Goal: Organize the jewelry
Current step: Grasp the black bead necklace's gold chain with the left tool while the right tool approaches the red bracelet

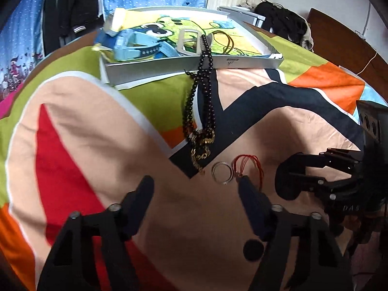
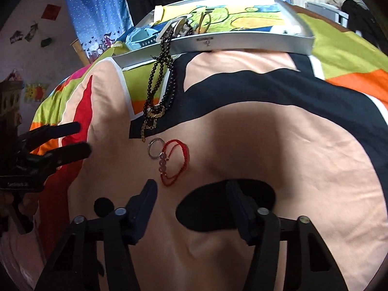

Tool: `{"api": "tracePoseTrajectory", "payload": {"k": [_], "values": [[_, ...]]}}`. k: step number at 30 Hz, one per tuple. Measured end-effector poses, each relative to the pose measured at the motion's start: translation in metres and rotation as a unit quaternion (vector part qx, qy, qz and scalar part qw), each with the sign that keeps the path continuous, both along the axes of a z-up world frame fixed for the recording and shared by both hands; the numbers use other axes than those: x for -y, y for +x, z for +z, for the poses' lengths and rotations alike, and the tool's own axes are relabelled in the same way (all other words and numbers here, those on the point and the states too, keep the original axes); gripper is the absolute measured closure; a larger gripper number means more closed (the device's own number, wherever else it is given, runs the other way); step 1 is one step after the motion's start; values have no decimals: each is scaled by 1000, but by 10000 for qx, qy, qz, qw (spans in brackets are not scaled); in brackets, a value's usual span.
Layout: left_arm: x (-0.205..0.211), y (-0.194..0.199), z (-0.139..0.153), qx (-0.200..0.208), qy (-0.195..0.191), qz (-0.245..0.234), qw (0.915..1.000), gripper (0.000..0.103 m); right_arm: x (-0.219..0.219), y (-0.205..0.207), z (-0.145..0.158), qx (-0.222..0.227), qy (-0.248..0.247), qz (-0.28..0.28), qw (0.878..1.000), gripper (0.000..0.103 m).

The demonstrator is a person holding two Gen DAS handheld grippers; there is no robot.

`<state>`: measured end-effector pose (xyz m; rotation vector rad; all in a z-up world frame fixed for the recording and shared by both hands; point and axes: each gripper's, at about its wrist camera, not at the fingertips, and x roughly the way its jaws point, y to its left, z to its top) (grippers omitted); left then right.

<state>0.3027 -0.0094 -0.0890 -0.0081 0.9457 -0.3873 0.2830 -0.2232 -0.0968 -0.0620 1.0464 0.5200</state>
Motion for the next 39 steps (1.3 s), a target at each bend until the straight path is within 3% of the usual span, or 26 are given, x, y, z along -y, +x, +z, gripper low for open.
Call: {"api": "tracePoseTrajectory", "payload": {"k": [4, 10, 16, 21, 25, 32, 35, 39], "values": [[1, 21, -11, -101, -118, -41, 9999, 56, -6, 8, -6, 38, -19, 44, 10000, 55], [-4, 50, -34, -393, -265, 70, 9989, 57, -13, 18, -16, 9, -43, 101, 9999, 63], [-7, 53, -39, -454, -389, -16, 9982, 57, -18, 27, -23, 21, -77, 99, 9999, 63], [8, 50, -44, -307, 163, -189, 9992, 60, -17, 30, -27, -52, -93, 63, 9999, 63], [7, 51, -47, -286, 290, -111, 9991, 74, -20, 30, -27, -29, -132, 85, 9999, 63], [1, 51, -50, -519, -63, -116, 9986, 101, -25, 30, -29, -45, -168, 78, 9998, 63], [-2, 51, -53, -747, -400, -177, 9962, 102, -26, 30, -29, -44, -177, 75, 9998, 63], [-4, 52, -52, -810, -521, -130, 9953, 103, -26, 30, -30, -56, -172, 73, 9998, 63]]}}
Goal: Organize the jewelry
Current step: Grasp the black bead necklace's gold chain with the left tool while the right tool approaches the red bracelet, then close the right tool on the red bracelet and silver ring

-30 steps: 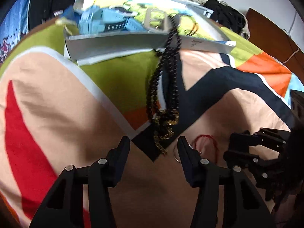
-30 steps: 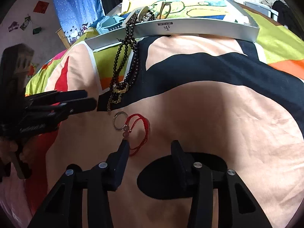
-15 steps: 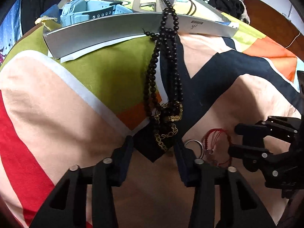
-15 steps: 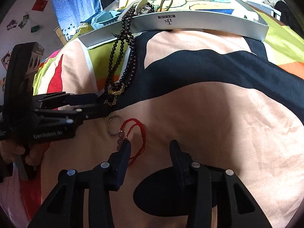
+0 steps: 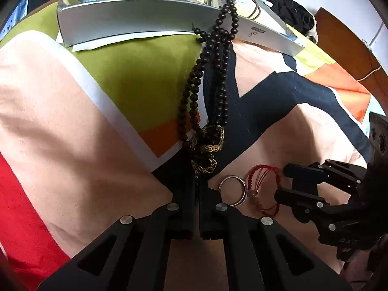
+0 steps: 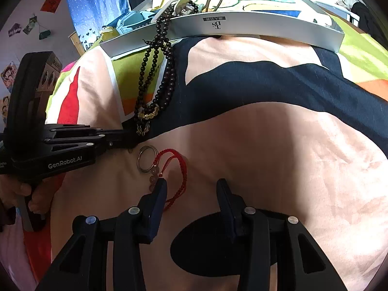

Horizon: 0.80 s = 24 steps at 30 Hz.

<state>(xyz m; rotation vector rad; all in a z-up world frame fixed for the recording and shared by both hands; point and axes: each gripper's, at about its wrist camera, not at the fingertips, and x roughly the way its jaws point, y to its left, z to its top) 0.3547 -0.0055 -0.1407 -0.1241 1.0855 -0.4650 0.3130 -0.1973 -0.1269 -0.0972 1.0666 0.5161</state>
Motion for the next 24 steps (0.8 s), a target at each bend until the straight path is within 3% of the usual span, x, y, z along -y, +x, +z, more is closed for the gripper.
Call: {"api": "tracePoseTrajectory", "payload": {"k": [7, 9, 11, 16, 24], "values": [[-9, -10, 10, 3, -66, 163, 9998, 103, 1, 0, 0, -2, 38, -5, 10000, 63], [-11, -14, 13, -54, -68, 220, 9997, 103, 2, 0, 0, 33, 44, -16, 10000, 70], [-11, -17, 15, -98, -44, 254, 9996, 103, 4, 1, 0, 49, 40, -44, 10000, 85], [-11, -22, 15, -194, 41, 337, 9992, 103, 5, 2, -3, -71, 210, -6, 9998, 85], [-17, -40, 29, -140, -77, 651, 9978, 103, -9, 9, -14, 77, -221, 15, 9997, 85]]}}
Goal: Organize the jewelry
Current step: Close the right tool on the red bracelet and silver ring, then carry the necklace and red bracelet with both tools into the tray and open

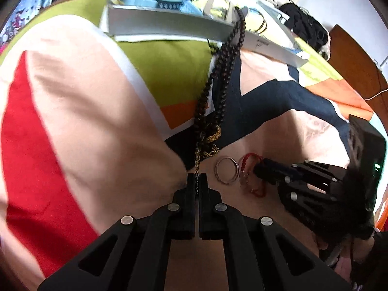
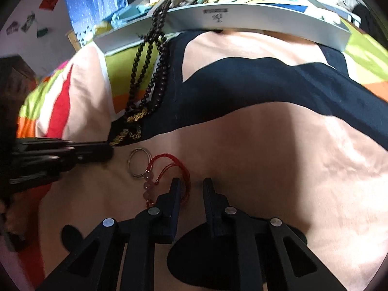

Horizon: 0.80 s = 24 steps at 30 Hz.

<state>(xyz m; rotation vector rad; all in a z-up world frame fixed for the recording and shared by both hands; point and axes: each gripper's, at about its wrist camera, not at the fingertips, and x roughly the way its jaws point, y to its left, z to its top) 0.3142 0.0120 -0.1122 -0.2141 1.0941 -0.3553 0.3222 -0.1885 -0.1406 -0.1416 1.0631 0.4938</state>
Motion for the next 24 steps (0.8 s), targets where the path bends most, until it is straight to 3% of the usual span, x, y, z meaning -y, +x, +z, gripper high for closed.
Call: {"api": "tracePoseTrajectory", "payload": {"k": [2, 8, 15, 24], "values": [[-3, -9, 8, 16, -96, 46, 9999, 103, -4, -2, 1, 81, -120, 62, 9999, 98], [-7, -37, 29, 149, -222, 214, 9994, 103, -3, -6, 10, 193, -89, -1, 9998, 98], [-13, -73, 54, 394, -503, 403, 9971, 103, -8, -26, 41, 767, 23, 70, 9970, 98], [-7, -97, 72, 619, -718, 415, 9946, 103, -1, -54, 72, 1152, 208, 20, 9931, 98]]}}
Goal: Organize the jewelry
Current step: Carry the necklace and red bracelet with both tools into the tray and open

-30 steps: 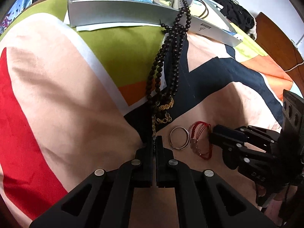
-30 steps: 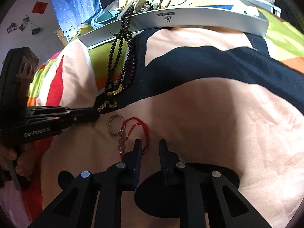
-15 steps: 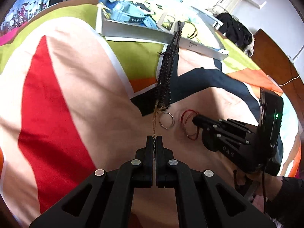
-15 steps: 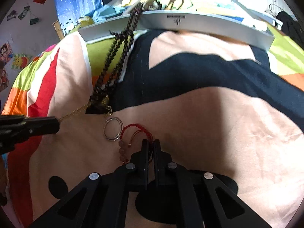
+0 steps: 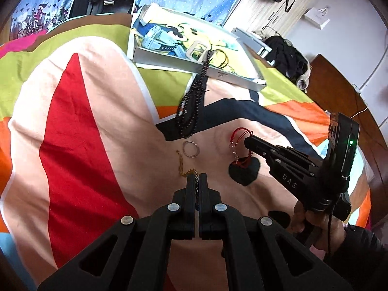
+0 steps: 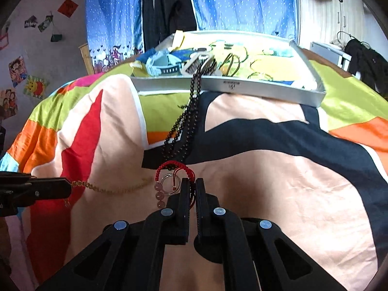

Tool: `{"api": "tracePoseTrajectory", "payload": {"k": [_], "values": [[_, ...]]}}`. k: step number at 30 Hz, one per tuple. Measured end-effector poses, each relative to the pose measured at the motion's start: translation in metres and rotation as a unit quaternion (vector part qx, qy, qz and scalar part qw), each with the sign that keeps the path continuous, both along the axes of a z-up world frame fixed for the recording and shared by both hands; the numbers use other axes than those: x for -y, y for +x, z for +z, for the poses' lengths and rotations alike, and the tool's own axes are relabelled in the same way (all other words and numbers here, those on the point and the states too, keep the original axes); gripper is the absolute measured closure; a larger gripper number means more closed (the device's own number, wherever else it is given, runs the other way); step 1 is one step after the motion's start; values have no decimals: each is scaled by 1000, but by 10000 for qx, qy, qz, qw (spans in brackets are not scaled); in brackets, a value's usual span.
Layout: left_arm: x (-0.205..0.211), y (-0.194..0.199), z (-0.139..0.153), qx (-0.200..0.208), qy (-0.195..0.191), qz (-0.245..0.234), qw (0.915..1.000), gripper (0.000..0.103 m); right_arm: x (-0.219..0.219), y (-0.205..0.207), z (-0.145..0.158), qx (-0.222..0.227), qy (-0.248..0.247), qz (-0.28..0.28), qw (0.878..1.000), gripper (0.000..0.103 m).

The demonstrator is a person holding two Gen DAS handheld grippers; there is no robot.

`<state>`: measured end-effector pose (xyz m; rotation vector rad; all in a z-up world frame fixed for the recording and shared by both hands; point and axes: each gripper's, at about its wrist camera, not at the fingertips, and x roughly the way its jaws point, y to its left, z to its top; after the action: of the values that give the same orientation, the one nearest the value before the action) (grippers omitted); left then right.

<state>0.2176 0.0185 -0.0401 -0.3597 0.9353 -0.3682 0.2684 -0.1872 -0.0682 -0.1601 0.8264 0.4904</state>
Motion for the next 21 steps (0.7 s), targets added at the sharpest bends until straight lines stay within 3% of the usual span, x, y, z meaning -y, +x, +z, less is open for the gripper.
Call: {"api": "tracePoseTrajectory", "payload": {"k": [11, 16, 21], "values": [[9, 18, 31, 323, 37, -80, 9994, 103, 15, -11, 29, 332, 430, -226, 9983, 98], [10, 45, 60, 653, 59, -85, 9978, 103, 22, -3, 45, 573, 752, -365, 9949, 98], [9, 87, 95, 1082, 47, -40, 9941, 103, 24, 24, 67, 1112, 880, -507, 9886, 98]]}}
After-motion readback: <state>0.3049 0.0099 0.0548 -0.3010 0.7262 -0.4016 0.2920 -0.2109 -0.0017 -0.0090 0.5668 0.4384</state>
